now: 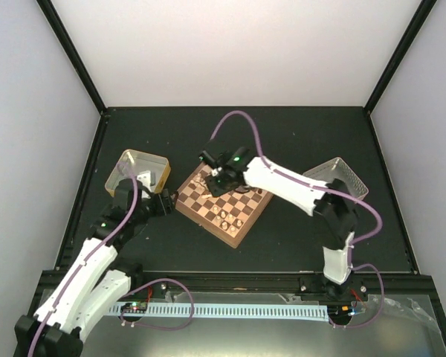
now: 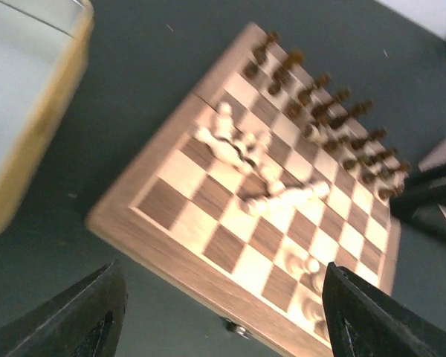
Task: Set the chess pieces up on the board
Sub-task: Place the chess piece on the chessboard, then pick up the chess piece from the chessboard.
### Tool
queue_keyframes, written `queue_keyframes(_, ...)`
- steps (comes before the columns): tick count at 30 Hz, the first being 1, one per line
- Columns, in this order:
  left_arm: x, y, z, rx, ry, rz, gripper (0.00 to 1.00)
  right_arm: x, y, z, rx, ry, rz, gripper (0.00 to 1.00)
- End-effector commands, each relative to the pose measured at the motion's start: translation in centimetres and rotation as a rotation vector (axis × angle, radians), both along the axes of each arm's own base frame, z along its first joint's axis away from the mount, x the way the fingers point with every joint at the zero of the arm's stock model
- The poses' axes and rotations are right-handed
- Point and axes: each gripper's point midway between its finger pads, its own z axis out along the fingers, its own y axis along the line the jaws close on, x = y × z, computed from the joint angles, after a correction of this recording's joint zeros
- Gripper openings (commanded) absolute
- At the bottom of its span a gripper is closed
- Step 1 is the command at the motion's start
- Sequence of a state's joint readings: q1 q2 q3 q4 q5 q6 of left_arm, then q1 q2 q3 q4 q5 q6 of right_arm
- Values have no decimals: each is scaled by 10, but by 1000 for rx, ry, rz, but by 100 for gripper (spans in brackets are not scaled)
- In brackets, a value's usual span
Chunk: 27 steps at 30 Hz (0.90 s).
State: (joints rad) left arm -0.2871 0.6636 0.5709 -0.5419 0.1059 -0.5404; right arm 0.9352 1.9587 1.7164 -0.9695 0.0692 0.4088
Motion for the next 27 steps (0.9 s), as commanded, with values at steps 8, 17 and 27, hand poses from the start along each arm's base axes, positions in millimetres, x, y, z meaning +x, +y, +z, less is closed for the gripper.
queue_keyframes(8,25,-57,-23,-164,148,-218,62,41,-11,-5,100,-90,197,37)
queue_keyframes(17,22,-54,-35,-200,226,-150,53,46,9,-26,138,-53,388,38)
queue_keyframes(27,9,-22,9,-114,49,-51,62,44,6,-47,89,-56,518,44)
